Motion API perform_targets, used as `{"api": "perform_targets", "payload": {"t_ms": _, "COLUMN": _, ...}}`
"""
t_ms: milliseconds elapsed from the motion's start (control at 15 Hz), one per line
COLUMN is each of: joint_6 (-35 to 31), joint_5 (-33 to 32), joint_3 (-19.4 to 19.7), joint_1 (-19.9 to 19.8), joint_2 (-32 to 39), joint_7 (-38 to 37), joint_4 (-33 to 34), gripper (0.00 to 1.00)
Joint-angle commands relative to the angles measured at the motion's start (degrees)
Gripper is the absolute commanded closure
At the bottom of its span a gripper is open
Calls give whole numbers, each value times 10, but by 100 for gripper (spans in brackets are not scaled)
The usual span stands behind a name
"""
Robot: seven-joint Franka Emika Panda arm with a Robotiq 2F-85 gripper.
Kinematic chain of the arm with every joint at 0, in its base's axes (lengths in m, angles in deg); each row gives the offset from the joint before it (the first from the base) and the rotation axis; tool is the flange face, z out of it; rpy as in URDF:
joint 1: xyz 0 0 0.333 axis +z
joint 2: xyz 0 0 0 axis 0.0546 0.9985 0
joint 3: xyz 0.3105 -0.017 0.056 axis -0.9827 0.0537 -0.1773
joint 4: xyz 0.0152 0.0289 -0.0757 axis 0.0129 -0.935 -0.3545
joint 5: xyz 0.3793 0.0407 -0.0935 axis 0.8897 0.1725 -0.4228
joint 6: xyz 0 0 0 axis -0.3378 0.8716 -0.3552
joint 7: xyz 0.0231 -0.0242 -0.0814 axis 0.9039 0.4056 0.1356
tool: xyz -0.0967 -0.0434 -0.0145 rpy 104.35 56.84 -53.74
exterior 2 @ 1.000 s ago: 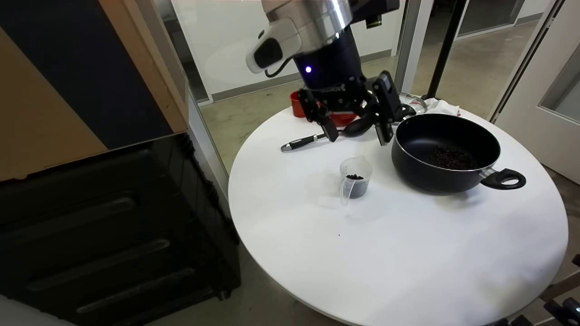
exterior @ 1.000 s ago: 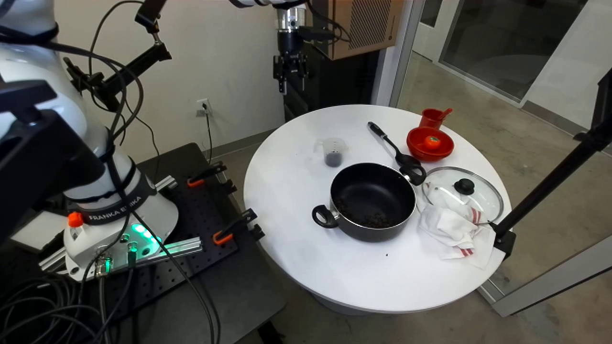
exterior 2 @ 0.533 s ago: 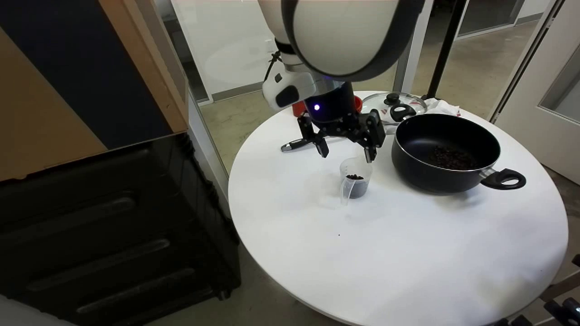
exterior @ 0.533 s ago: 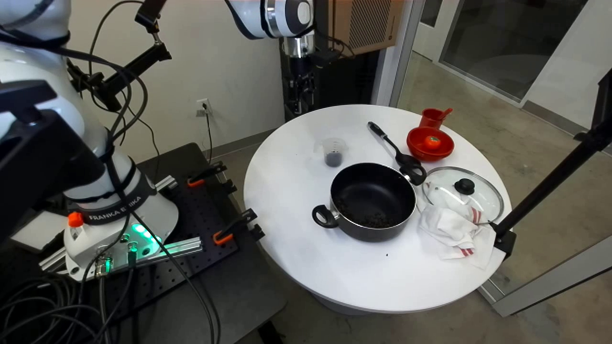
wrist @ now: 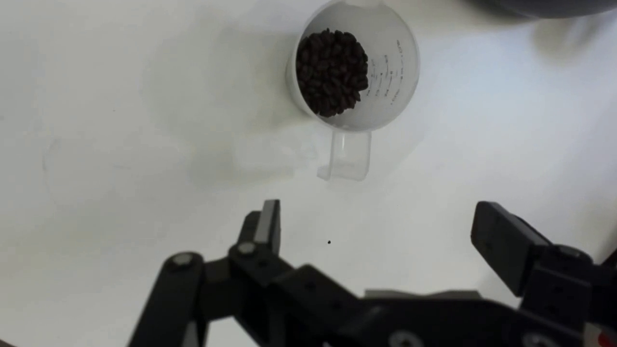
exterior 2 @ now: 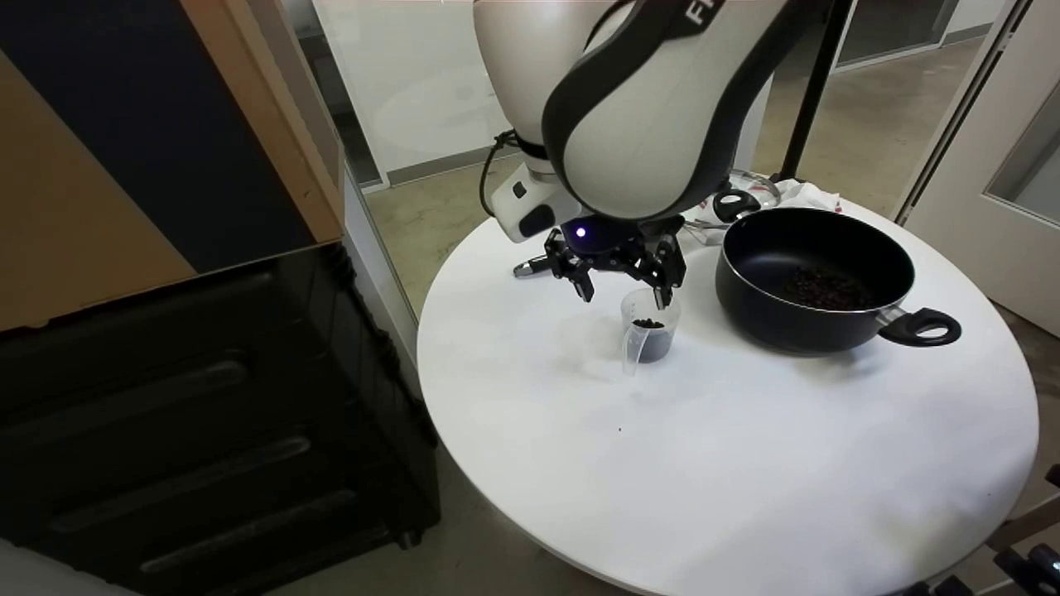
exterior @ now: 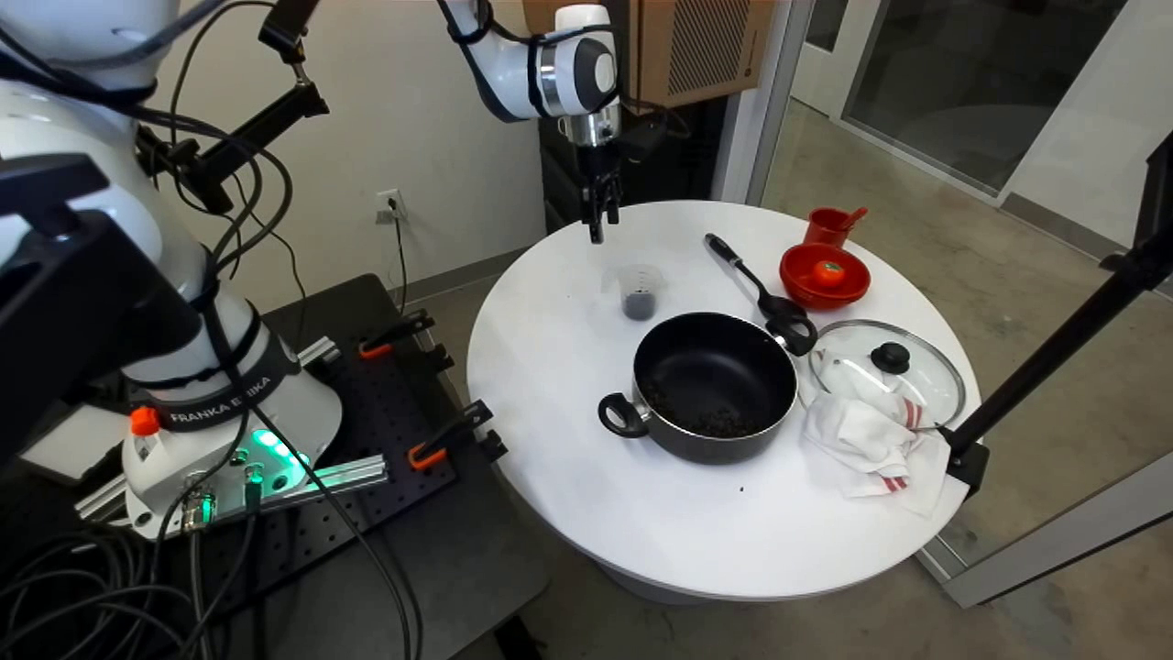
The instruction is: Pour the contents of the jug into the pot
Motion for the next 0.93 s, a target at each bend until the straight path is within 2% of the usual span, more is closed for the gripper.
{"api": "perform_targets", "payload": {"t_ms": 0, "joint_6": -7, "joint_5": -12, "joint_3": 12, "joint_1": 4, "joint_2": 40, "joint_7": 7, "joint_4": 36, "gripper": 0}}
{"api": "perform_targets", "payload": {"t_ms": 467, "joint_6": -5, "joint_5": -3, "joint_3": 27, "joint_1": -12, "joint_2": 69, "joint_7": 4, "joint_4": 50, "gripper": 0}}
{"api": "perform_targets", "payload": {"t_ms": 867, "joint_6": 2, "joint_5": 1, "joint_3": 24, "joint_1": -20, "joint_2": 91, "joint_7": 11, "joint_4": 53, "gripper": 0}}
